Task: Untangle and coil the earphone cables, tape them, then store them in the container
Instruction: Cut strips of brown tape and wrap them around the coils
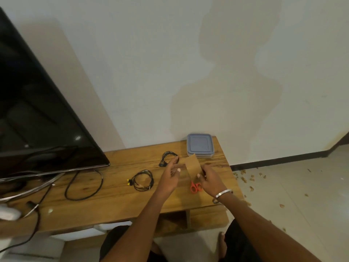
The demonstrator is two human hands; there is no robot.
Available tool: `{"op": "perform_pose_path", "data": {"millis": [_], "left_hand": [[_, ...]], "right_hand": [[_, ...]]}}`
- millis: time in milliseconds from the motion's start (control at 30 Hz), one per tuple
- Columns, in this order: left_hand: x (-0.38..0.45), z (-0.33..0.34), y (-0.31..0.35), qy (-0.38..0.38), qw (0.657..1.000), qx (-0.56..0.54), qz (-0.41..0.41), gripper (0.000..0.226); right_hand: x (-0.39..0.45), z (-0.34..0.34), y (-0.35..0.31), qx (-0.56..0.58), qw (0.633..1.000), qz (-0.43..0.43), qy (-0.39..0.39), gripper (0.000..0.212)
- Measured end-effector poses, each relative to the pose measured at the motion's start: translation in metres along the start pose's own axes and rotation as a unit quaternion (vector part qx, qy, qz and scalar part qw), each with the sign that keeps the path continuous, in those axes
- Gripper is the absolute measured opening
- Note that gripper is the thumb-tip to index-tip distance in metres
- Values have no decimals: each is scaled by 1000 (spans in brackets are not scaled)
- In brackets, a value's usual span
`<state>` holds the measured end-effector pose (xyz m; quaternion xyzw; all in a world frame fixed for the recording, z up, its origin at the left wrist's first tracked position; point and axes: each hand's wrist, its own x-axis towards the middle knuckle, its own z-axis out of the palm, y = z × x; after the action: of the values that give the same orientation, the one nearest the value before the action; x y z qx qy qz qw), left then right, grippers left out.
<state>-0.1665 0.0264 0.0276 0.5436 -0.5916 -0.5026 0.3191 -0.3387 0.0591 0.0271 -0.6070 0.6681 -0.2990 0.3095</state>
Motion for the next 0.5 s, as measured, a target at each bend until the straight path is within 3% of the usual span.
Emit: {"op": "perform_pose_path", "data": {"millis": [500], "left_hand": [[-27, -57, -29, -14, 999, -24, 26, 34]], "right_hand": [[-23, 45, -26, 17, 990, -36, -134, 27]]}}
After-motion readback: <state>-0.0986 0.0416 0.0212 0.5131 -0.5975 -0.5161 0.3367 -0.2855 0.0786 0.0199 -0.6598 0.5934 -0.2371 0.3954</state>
